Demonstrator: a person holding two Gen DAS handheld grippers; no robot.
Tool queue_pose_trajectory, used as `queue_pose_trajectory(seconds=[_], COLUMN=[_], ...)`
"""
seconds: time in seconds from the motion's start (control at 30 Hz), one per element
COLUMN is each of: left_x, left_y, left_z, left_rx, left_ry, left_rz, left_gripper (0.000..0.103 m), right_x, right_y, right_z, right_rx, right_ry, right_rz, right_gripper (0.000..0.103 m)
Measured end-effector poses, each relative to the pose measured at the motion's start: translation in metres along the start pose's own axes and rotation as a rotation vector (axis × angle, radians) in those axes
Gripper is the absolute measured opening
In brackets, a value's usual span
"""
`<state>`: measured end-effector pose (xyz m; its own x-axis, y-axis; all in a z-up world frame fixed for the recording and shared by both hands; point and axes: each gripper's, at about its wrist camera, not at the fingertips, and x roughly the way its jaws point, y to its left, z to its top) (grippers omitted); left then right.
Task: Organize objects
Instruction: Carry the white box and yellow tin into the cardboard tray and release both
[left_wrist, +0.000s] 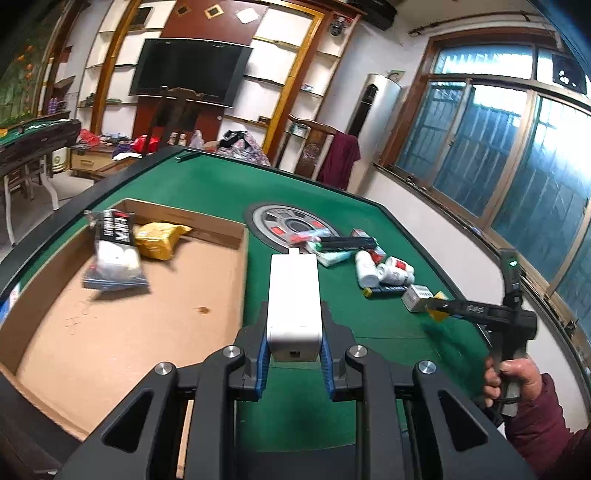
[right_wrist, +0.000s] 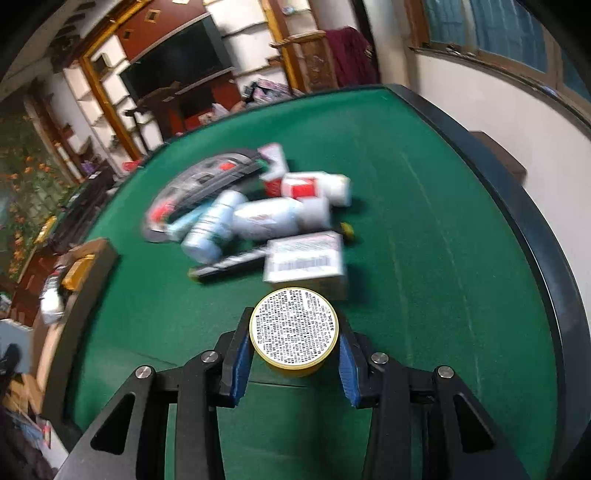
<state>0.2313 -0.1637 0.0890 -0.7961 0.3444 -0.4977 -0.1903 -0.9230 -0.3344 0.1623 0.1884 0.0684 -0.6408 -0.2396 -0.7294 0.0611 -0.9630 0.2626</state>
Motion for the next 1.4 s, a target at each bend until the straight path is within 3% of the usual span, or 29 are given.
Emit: queue_pose_trajectory(seconds=[0.13,0.3,0.43,0.6,0.77,0.87,1.1,1.17,1.23,1.33,1.4], left_x=[-0.011,-0.034,-0.038,-0.015,0.038,0.071,0.096,0.092,0.087,0.083,0.082], left_y=[0.013,0.045,0.076,0.103,0.118,0.129,0.137,0.134,0.133,0.13,0.128], left_z=[0.001,0.012,0.031,0.053,0.063,0.064,0.063,0.059,0.057,0.057,0.055], left_rx=[-0.016,-0.067,-0.069,-0.059,-0.051,-0.081,-0.156,-0.16,-0.183,-0.197,-0.193], left_ry=[-0.013,-0.044,-0.024,0.057,0.2,0.282,0.352,0.342,0.327,0.308,0.316], left_rz=[0.045,0.099,0.188,0.219,0.224,0.213,0.188,0.19,0.184,0.214,0.233], left_gripper=[0.022,0.022,0.022,0.022,0.022,0.022,0.022,0.029,0.046,0.058,0.063], right_x=[-0.01,-0.002,0.019,0.059,0.115,0.141,0.182,0.186,0.184,0.17,0.153], right_y=[0.036,0.097,0.152,0.211,0.263,0.287,0.302,0.302,0.302,0.297,0.29], right_z=[0.013,0.033,0.045,0.052,0.053,0.048,0.049,0.05,0.051,0.053,0.054], right_rx=[-0.043,-0.108,-0.142,-0.153,-0.167,-0.213,-0.275,-0.29,-0.311,-0.317,-0.309], right_ry=[-0.014,0.03,0.092,0.196,0.299,0.326,0.329,0.325,0.294,0.243,0.163], right_rz=[0.142,0.345,0.47,0.554,0.539,0.473,0.3,0.266,0.245,0.273,0.305], right_gripper=[0.044,0.044,0.044,0.044,0.044,0.044,0.044,0.045,0.047,0.058,0.067])
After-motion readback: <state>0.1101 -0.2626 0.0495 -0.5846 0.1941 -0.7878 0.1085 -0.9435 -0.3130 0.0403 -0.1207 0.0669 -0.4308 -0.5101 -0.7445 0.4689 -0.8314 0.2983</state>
